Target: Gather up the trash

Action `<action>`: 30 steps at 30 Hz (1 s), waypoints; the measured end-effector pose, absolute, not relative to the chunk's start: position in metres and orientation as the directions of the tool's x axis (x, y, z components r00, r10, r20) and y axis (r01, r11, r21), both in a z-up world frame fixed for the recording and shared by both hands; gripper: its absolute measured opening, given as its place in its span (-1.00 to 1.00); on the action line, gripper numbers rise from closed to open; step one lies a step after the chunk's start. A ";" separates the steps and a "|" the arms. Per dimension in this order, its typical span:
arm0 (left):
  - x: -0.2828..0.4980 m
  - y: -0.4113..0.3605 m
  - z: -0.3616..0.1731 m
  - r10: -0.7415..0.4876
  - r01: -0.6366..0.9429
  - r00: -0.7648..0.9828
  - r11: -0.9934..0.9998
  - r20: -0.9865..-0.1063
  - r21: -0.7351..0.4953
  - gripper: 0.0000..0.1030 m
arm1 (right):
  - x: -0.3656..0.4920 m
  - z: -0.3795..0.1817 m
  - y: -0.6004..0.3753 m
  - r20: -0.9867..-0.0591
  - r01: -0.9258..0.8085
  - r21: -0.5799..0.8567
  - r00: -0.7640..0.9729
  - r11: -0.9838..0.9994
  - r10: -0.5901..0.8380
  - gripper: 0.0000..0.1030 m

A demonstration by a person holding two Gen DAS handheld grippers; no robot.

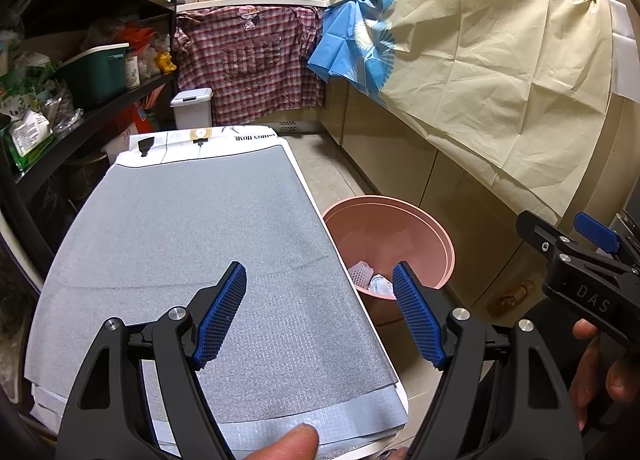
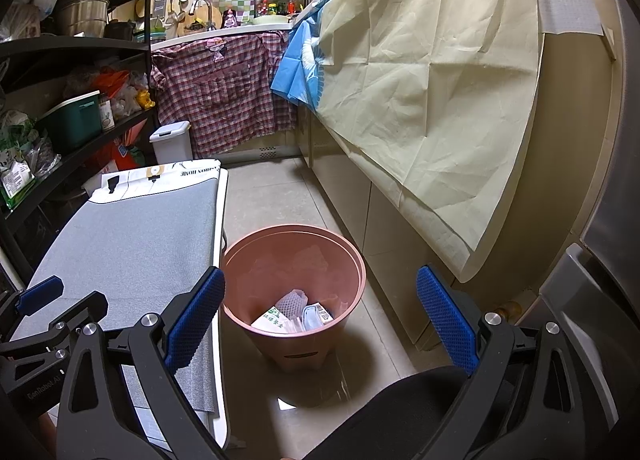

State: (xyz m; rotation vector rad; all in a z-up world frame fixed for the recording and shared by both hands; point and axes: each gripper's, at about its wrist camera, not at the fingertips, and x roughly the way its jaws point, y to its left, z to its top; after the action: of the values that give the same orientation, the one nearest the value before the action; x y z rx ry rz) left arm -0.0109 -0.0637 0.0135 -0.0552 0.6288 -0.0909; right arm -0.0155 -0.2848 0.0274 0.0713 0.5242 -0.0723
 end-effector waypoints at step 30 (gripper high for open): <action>-0.012 -0.064 0.014 -0.105 0.075 0.806 0.994 -0.582 -0.076 0.43 | -0.016 0.027 -0.285 -0.502 0.087 0.050 0.863 0.995 -0.050 0.84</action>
State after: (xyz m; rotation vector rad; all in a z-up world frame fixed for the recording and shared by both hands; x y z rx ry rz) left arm -0.0124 -0.0644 0.0140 -0.0504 0.6253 -0.0966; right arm -0.0158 -0.2849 0.0271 0.0722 0.5245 -0.0719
